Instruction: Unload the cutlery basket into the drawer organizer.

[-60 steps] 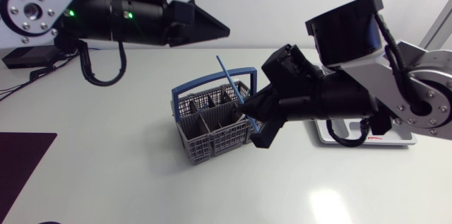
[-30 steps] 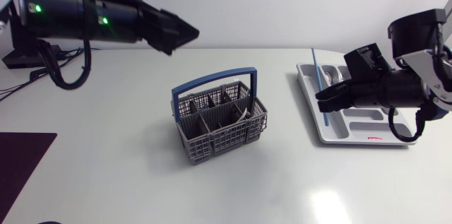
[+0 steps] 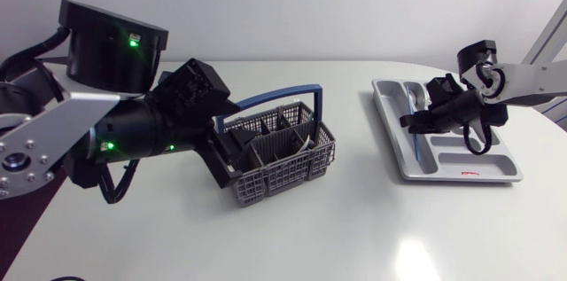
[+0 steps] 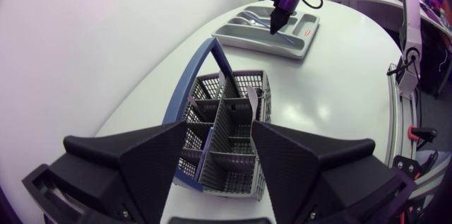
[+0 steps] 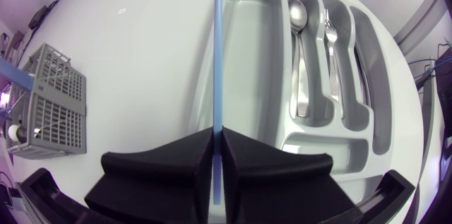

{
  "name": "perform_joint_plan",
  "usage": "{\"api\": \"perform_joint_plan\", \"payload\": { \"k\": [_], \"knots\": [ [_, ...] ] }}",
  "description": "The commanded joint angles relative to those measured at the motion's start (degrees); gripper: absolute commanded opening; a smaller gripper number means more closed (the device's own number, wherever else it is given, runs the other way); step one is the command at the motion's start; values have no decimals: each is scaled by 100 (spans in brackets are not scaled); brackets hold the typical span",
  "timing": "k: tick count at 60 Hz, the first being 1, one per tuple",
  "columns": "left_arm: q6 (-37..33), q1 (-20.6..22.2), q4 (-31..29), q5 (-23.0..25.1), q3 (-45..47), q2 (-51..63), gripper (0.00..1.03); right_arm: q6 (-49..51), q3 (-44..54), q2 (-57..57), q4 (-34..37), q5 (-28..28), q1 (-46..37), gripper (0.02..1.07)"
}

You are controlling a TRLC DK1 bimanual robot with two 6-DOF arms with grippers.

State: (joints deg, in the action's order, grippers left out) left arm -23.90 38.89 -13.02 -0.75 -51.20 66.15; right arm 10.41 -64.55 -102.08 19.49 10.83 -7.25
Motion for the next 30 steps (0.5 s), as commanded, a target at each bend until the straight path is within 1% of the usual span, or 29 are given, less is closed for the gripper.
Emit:
{"api": "perform_joint_plan", "payload": {
  "k": [1, 4, 7, 8, 10, 11, 13, 14, 15, 16, 20, 21, 25, 28, 29, 30],
  "knots": [
    [-159, 92, 89, -109, 128, 82, 65, -198, -286, -453, 11, -90, -49, 10],
    [-159, 206, 80, -311, 57, 197, 65, -215, -418, -646, 29, -116, -58, 11],
    [-168, 373, 45, -513, -30, 276, 65, -215, -479, -787, 38, -195, -58, 16],
    [-168, 391, 36, -540, -48, 293, 65, -215, -497, -822, 38, -204, -58, 20],
    [-168, 663, 10, -891, -127, 355, 65, -233, -514, -875, 38, -222, -66, 29],
    [-176, 883, 1, -1261, -180, 425, 65, -242, -514, -910, 64, -239, -66, 40],
    [-220, 1191, -17, -1700, -241, 539, 65, -242, -514, -945, 82, -257, -66, 55],
    [-229, 1261, -26, -1788, -259, 566, 65, -242, -514, -954, 91, -266, -66, 58],
    [-238, 1366, -26, -1964, -294, 654, 65, -250, -505, -963, 117, -283, -66, 65],
    [-238, 1437, -43, -2095, -329, 724, 65, -250, -497, -963, 117, -283, -66, 68],
    [-229, 1613, -78, -2377, -373, 864, 65, -250, -435, -919, 117, -292, -66, 76],
    [-229, 1700, -70, -2561, -373, 944, 65, -250, -391, -875, 117, -301, -66, 78],
    [-238, 1771, -8, -2763, -276, 996, 65, -250, -198, -673, 82, -415, -40, 81],
    [-255, 1762, 256, -2913, -66, 996, 64, -242, -66, -532, 29, -485, -5, 83],
    [-308, 1744, 405, -2930, 84, 979, 60, -242, -40, -514, 29, -503, 13, 83],
    [-317, 1744, 414, -2930, 93, 970, 60, -233, -5, -479, 11, -512, 21, 83]
  ]
}}
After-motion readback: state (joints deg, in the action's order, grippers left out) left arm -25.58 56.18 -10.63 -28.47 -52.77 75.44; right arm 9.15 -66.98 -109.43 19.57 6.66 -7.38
